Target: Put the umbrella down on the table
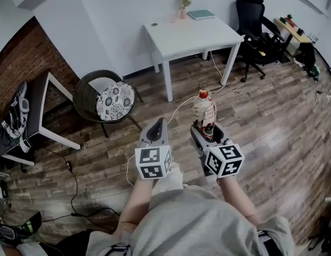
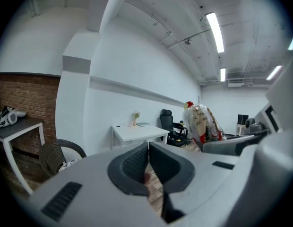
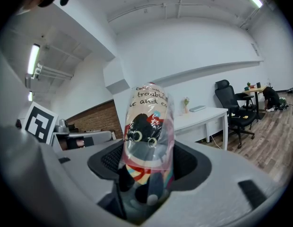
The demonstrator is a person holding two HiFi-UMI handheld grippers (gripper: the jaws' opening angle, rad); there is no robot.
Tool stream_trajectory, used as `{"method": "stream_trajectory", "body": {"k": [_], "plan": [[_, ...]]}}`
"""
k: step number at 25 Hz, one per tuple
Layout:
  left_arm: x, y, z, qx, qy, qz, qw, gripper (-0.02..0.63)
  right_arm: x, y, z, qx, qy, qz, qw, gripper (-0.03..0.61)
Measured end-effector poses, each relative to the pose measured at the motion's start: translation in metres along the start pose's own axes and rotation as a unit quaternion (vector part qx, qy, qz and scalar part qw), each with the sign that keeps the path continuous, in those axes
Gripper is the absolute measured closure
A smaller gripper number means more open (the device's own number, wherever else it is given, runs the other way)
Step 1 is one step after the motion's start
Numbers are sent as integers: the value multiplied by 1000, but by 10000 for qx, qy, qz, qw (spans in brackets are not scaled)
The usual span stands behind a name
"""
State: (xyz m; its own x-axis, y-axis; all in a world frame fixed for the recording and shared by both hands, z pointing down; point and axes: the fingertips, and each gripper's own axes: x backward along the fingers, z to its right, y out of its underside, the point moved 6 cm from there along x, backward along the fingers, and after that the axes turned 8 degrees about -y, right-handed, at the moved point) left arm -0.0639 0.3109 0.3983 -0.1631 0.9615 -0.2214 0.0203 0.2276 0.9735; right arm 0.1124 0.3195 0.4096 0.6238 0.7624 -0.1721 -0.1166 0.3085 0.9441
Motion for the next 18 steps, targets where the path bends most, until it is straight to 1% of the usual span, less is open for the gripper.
{"method": "stream_trajectory", "body": {"k": [6, 8, 12, 18], "plan": [[-25, 2, -2, 20, -28, 51, 10000, 606, -15, 0, 21, -41, 57, 64, 10000, 307], [-37, -2, -3, 45, -50, 48, 10000, 604, -23, -5, 29, -66, 32, 40, 10000, 307], [-65, -17, -8, 3, -11, 81, 10000, 604, -49, -20, 44, -188, -28, 22, 9998, 307], [-116, -23, -22, 44, 46, 79, 9999, 606, -95, -32, 69, -125, 23, 20, 9999, 307]]}}
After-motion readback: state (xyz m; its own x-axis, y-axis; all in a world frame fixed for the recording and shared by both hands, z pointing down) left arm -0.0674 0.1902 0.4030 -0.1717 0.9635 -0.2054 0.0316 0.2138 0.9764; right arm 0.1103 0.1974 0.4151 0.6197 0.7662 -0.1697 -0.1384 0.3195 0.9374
